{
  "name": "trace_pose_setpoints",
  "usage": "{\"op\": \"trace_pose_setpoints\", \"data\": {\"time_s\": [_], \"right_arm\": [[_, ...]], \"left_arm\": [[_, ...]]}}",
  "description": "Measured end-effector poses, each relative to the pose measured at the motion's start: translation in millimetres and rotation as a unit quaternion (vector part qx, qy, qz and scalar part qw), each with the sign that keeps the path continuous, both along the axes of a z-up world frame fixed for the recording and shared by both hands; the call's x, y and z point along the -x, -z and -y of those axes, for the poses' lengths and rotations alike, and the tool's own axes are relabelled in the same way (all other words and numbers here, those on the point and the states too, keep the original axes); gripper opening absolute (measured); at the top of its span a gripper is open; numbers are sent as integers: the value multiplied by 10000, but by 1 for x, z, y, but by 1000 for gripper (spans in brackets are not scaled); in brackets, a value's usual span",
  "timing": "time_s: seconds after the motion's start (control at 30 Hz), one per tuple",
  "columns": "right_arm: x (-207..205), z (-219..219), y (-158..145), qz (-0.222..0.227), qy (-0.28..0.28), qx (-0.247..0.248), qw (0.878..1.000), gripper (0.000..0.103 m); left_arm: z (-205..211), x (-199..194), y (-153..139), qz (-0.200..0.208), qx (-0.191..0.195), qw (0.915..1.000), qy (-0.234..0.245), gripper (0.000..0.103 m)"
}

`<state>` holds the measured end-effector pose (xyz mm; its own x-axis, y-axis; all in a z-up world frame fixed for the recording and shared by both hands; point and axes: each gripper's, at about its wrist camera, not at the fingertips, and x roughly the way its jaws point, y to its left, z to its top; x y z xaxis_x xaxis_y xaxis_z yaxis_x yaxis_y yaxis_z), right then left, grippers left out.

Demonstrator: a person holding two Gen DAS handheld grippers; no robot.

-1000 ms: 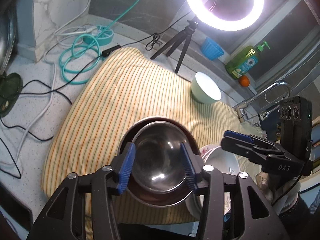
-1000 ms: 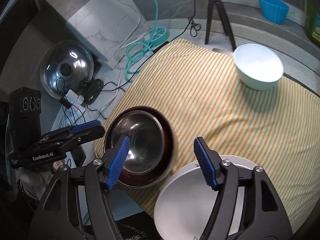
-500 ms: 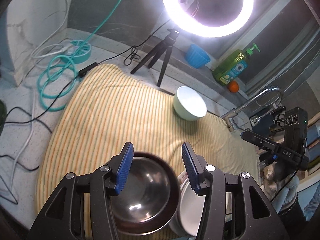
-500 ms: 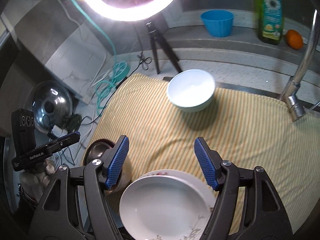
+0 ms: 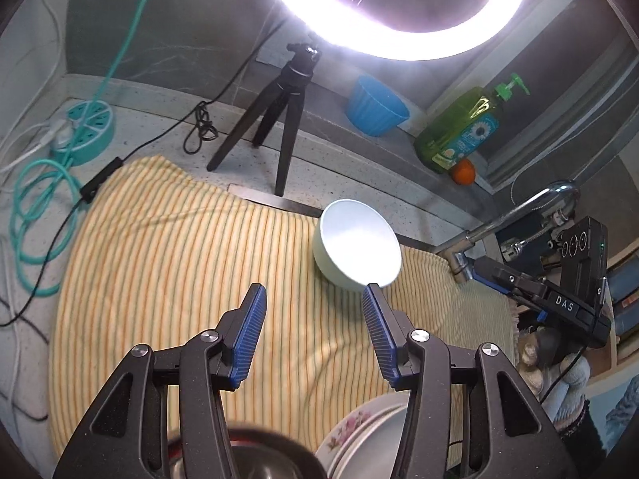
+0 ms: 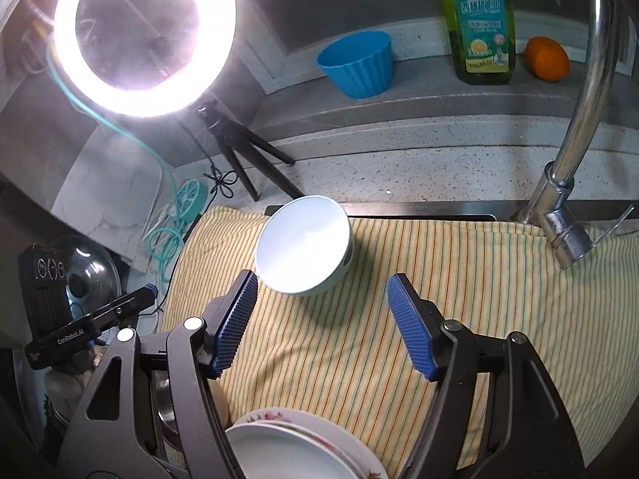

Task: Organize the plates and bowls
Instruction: 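Move the left tool to the rim of the pale green bowl, then close the left tool on the pale green bowl rim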

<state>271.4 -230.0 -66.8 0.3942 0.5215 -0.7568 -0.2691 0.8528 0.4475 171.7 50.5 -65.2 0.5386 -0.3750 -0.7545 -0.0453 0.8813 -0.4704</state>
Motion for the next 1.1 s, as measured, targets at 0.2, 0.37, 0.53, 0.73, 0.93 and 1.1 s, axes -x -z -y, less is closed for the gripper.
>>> {"op": "trace_pose_setpoints", "data": {"time_s": [0.2, 0.37, 0.53, 0.73, 0.93, 1.1], "right_arm": [[-31, -5, 31, -413, 4, -126, 9991, 70], [-48, -9, 52, -668, 53, -252, 9974, 70], [-62, -14, 70, -832, 77, -333, 9959, 64], [-72, -22, 86, -1042, 30, -385, 9938, 48], [-75, -32, 93, -1332, -153, -99, 9909, 20], [-74, -34, 93, -1300, -133, 15, 9914, 17]], "left_arm": [[12, -40, 19, -294, 91, 9994, 144, 49], [21, -64, 37, -535, 185, 9982, 206, 46], [28, -81, 54, -709, 168, 9969, 312, 43], [33, -96, 70, -855, 118, 9950, 506, 28], [37, -100, 80, -934, 104, 9933, 676, 18], [39, -100, 81, -958, 97, 9928, 717, 18]]}}
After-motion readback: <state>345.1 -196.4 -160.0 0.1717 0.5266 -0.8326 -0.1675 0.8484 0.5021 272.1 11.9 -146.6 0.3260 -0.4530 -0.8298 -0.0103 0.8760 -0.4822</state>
